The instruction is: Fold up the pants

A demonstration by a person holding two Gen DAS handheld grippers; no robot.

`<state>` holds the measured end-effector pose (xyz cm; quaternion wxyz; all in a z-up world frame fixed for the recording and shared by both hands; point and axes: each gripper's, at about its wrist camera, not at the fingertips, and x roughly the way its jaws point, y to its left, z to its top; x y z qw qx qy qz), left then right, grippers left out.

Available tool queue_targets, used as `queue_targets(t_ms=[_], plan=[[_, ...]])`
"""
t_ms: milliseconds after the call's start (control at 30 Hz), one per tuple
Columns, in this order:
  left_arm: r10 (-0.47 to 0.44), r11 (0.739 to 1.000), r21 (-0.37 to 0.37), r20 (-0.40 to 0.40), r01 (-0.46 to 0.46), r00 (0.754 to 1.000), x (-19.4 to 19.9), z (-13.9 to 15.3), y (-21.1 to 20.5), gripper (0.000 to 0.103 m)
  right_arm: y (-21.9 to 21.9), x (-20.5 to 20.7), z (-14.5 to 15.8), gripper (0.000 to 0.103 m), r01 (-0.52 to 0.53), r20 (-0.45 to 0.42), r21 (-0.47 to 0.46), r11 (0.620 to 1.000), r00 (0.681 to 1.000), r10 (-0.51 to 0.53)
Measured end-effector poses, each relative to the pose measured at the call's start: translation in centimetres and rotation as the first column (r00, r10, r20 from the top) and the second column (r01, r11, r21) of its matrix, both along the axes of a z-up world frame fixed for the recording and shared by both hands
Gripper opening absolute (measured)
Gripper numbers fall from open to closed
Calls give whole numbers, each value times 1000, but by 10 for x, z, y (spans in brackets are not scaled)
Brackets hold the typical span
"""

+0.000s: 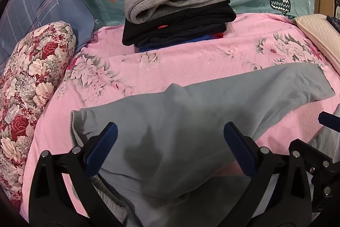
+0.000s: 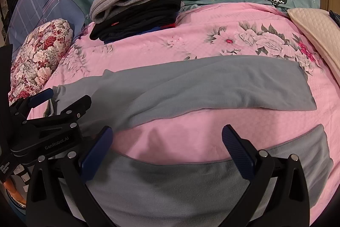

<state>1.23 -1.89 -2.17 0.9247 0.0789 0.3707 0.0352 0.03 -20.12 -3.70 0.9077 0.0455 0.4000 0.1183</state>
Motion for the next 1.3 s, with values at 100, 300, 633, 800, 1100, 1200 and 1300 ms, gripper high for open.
queue_targets(t_ms=[100, 300, 633, 800, 1100, 1200, 1300], plan=[[-1, 1000, 2, 1, 1, 1000, 0, 0, 0, 101, 0, 0, 0, 102, 0, 0, -1, 1000, 1000, 0], [-3, 1000, 6, 1, 3, 1000, -1, 0, 0, 101, 0, 0, 0, 102, 0, 1, -1, 1000, 1000, 0], [-3, 1000, 5, 1, 3, 1000, -1, 0, 0, 101, 1, 0, 0, 102, -2, 0, -2, 1000, 1000, 2], [-8, 1000, 1, 1, 8, 1000, -1, 0, 0, 101, 1, 0, 0, 102, -1, 1, -3, 1000, 1000, 1], [44, 996, -85, 45, -40, 998, -49, 46, 58, 101, -5, -5, 11, 102, 9, 27, 29, 1000, 1000, -10], [54, 990, -126, -39, -58, 998, -70, 41, 87, 101, -4, -8, 16, 102, -12, 27, 45, 999, 1000, 11], [59, 992, -105, -123, -72, 991, -88, 22, 95, 101, 0, -12, 19, 102, -15, 46, 21, 1000, 999, 14]])
